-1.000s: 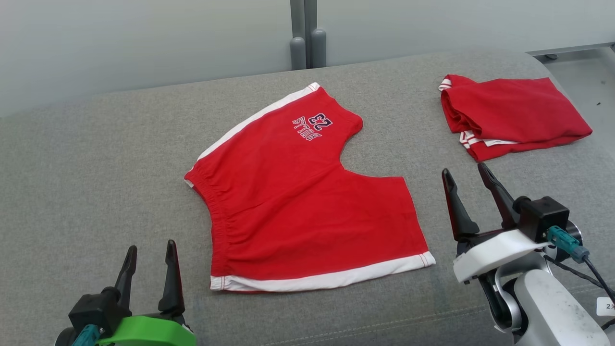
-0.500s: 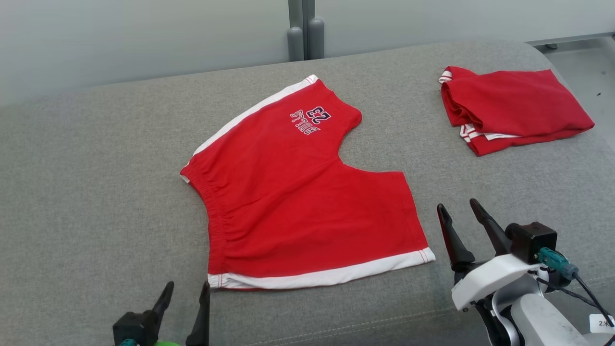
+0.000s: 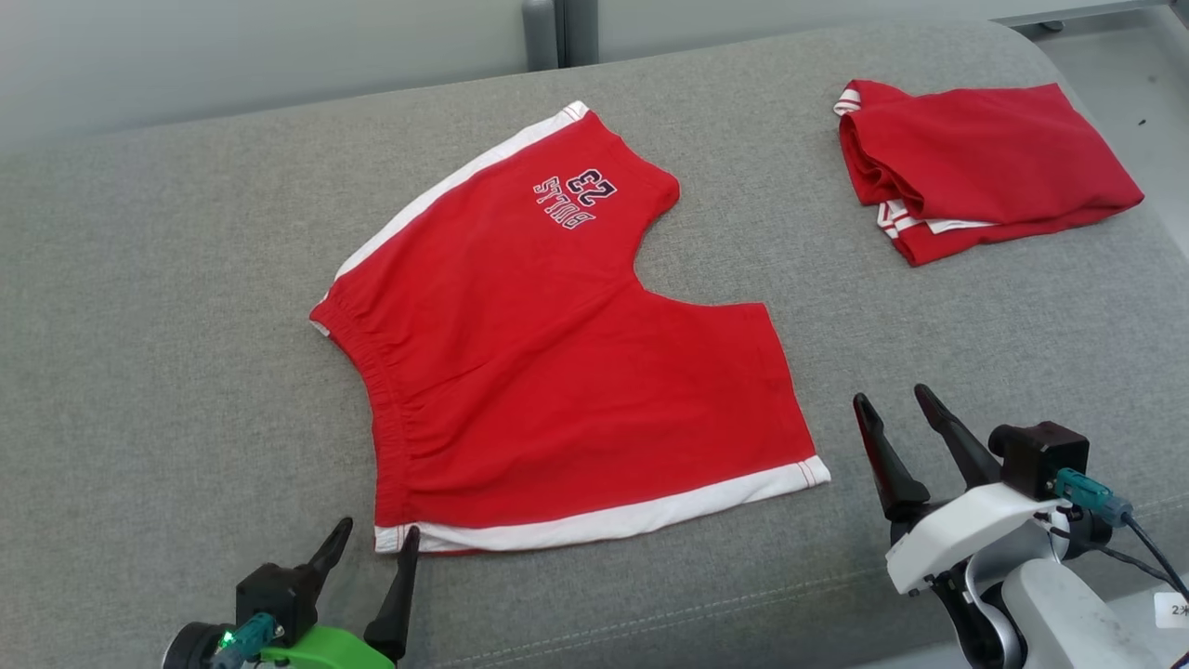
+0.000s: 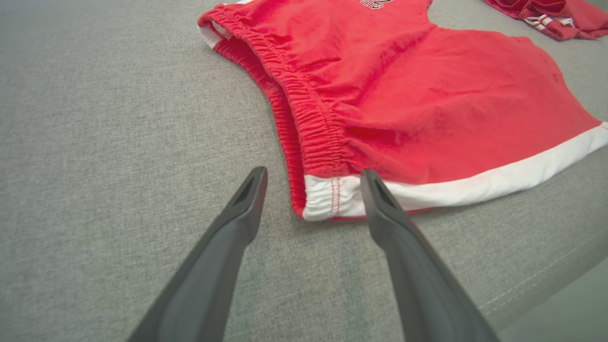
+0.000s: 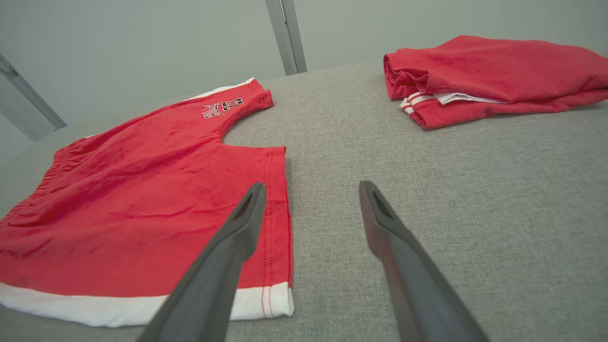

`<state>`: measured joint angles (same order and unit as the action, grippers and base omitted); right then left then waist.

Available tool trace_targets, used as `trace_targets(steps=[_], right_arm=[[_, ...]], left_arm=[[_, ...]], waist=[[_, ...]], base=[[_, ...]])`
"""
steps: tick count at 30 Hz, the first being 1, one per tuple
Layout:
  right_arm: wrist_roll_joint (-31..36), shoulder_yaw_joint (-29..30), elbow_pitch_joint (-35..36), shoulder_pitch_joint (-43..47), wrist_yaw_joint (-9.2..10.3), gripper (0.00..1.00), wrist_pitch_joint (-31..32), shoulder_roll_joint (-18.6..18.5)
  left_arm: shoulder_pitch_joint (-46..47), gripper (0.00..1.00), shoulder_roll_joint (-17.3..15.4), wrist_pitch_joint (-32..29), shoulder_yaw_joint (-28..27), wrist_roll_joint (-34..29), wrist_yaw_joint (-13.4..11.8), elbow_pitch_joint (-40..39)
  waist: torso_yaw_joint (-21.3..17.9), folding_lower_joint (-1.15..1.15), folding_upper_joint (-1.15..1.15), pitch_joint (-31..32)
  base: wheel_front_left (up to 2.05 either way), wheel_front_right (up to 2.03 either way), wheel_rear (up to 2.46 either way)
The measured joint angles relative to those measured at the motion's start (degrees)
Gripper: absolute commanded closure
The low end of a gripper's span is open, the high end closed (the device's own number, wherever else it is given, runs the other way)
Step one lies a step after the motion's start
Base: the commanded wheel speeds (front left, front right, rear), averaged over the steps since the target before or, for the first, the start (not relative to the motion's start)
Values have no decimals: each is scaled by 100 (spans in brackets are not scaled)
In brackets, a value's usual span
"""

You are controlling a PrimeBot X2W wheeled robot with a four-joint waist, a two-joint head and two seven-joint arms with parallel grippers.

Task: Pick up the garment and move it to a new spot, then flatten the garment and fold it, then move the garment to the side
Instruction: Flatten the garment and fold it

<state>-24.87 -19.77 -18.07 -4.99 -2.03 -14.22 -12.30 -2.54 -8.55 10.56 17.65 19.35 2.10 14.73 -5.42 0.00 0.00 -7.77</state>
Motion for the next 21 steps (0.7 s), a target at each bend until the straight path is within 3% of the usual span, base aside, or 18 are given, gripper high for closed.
trace_targets(steps=[3, 5, 13, 14, 15, 17, 19, 21], right_arm=[[0, -1, -40, -45, -42, 0, 0, -4], [0, -1, -68, -77, -48, 0, -1, -19], [1, 2, -192, -170, -99, 0, -2, -29], [1, 2, -211, -172, -99, 0, -2, -30], [1, 3, -227, -173, -100, 0, -2, -30], [1, 2, -266, -186, -120, 0, -2, -29], [1, 1, -299, -201, -151, 0, -2, -25], [-2, -7, -357, -221, -164, 0, -2, -19]], left_arm=[[84, 1, -4, 0, 26, -13, 43, 55], [136, 9, -4, 1, 46, -35, 51, 107], [192, 24, 7, 29, 102, -47, 101, 214], [192, 31, 21, 44, 100, -45, 124, 214], [192, 51, 49, 64, 97, -29, 142, 214], [192, 70, 76, 67, 121, -31, 149, 212], [192, 100, 77, 91, 125, -31, 152, 211], [194, 100, 77, 116, 142, -31, 193, 211]], waist=[[-20, 0, 0, -52], [-34, 0, 0, -99], [-34, 0, 0, -182], [-29, 0, 0, -186], [-23, 0, 0, -191], [-9, 0, 0, -201], [6, 0, 0, -211], [22, 0, 0, -222]], base=[[0, 0, 0], [0, 0, 0], [0, 0, 0], [0, 0, 0], [0, 0, 0], [0, 0, 0], [0, 0, 0], [0, 0, 0]])
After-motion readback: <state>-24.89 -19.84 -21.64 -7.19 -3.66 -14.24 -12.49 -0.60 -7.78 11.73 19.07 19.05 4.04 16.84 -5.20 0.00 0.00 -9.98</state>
